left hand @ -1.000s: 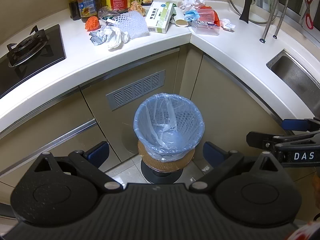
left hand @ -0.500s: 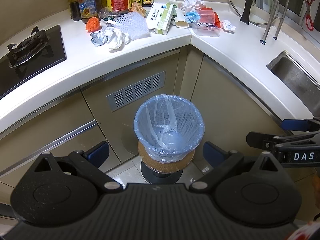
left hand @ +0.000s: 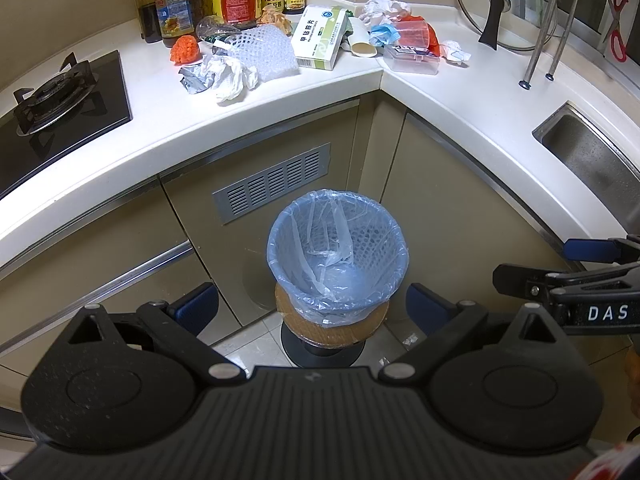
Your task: Collect trash
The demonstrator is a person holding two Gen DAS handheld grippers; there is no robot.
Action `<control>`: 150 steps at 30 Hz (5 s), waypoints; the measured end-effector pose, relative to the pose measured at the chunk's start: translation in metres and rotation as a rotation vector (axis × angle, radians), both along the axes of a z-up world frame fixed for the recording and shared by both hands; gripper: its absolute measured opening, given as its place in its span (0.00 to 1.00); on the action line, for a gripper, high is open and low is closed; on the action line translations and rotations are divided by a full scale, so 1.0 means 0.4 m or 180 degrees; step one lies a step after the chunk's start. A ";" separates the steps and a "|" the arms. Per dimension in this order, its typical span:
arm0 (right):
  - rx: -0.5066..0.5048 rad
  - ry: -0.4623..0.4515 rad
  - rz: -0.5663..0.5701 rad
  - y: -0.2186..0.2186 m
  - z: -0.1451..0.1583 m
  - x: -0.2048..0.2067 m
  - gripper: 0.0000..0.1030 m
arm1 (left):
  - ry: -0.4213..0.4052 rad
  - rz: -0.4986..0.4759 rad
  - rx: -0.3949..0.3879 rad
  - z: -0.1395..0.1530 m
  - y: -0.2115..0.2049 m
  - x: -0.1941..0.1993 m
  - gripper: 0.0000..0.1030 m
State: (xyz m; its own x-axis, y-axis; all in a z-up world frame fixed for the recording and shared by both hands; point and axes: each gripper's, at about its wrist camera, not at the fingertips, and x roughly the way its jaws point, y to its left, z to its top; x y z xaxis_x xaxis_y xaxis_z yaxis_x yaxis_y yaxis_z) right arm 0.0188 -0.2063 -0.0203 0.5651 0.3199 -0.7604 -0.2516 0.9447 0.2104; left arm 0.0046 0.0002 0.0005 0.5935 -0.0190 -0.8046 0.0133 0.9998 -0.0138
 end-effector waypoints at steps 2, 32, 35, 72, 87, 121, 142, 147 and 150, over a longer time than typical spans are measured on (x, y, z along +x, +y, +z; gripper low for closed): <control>0.0001 -0.0001 0.0003 0.001 -0.001 -0.001 1.00 | 0.0000 0.0002 0.0001 0.000 0.000 0.000 0.97; 0.0023 -0.0085 -0.0035 0.007 0.007 0.061 1.00 | -0.0115 0.0083 -0.0006 0.029 0.038 0.051 0.97; 0.0041 -0.0143 -0.0071 0.000 0.013 0.081 1.00 | -0.0159 0.0130 0.0006 0.034 0.059 0.070 0.97; 0.0227 -0.0334 -0.0842 0.034 -0.017 0.458 1.00 | -0.0849 -0.0198 0.0348 -0.059 0.231 0.612 0.76; 0.0203 -0.0174 -0.0948 0.047 -0.041 0.524 1.00 | -0.0889 -0.0462 0.0692 -0.126 0.207 0.687 0.40; 0.0863 -0.0400 0.0033 0.378 -0.043 0.730 0.50 | -0.1180 -0.0360 0.0402 0.022 0.415 0.659 0.17; 0.1109 -0.0778 0.0070 0.395 -0.003 0.734 0.09 | -0.1156 -0.0322 0.0383 0.023 0.415 0.647 0.17; 0.1170 -0.0892 0.0129 0.361 0.045 0.679 0.09 | -0.1227 -0.0307 0.0387 0.045 0.383 0.603 0.17; 0.1202 -0.0931 0.0144 0.323 0.063 0.634 0.09 | -0.1258 -0.0311 0.0398 0.056 0.351 0.569 0.17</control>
